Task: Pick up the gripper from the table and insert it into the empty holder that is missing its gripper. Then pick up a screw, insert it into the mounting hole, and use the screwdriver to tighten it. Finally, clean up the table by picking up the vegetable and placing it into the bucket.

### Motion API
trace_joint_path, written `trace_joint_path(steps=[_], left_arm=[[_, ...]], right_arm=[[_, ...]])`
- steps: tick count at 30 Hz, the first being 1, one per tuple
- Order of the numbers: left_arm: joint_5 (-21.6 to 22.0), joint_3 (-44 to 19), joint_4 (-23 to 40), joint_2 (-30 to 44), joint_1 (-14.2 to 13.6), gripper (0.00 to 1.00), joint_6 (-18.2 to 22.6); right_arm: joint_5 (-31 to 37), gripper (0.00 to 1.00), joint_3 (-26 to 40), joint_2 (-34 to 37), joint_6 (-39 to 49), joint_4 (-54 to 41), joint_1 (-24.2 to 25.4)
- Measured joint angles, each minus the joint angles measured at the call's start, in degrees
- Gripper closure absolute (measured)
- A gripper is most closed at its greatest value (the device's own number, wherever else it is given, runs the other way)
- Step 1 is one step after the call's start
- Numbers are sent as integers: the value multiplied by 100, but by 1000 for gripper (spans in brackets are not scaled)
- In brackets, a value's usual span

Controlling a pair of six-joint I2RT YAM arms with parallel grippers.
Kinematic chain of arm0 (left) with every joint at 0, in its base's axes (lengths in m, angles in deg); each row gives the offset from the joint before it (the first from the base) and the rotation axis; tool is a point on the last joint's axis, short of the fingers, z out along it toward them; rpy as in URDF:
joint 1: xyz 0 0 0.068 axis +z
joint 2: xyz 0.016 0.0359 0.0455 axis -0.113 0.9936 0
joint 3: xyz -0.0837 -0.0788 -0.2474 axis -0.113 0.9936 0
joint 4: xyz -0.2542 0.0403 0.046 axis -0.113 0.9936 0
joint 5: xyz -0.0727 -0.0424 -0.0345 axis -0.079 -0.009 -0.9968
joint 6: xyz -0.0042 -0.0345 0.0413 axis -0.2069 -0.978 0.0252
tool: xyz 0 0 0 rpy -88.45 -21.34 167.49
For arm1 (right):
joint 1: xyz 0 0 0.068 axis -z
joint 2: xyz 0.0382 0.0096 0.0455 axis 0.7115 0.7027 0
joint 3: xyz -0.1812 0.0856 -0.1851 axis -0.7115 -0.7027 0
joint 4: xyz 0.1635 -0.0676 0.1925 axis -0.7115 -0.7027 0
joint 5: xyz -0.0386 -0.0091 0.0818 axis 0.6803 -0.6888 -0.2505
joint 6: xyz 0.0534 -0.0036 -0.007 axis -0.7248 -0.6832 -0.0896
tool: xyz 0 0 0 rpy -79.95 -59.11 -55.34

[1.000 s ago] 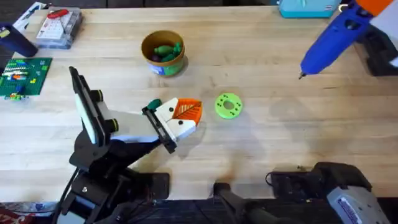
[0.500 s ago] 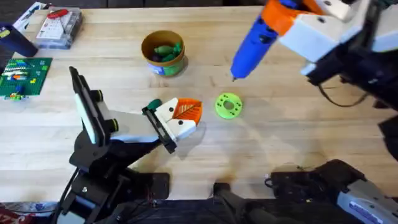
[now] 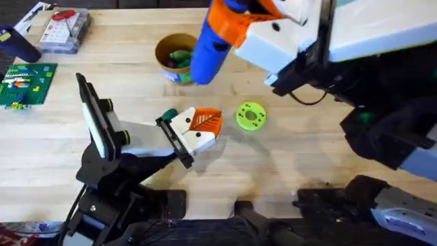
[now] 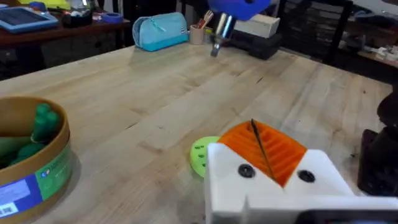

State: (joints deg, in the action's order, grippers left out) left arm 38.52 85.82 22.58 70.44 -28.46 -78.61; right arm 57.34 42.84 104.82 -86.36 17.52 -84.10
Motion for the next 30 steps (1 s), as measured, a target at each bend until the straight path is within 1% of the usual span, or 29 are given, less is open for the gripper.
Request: trace_joint_path(steps=[4, 9, 17, 23, 30], left_arm=[[0, 0, 0, 2, 0, 991, -2], [0, 0, 0, 0, 0, 991, 0], [0, 0, 0, 2, 0, 991, 0], [0, 0, 0, 0, 0, 991, 0], [0, 0, 0, 0, 0, 991, -2]], right_arm=[[5, 951, 2, 142, -143, 120, -158], [13, 950, 54, 179, -236, 94, -214], [81, 949, 328, 177, -405, -239, -225], [122, 951, 352, 179, -546, -579, -290], [122, 950, 354, 352, -573, -665, -350]])
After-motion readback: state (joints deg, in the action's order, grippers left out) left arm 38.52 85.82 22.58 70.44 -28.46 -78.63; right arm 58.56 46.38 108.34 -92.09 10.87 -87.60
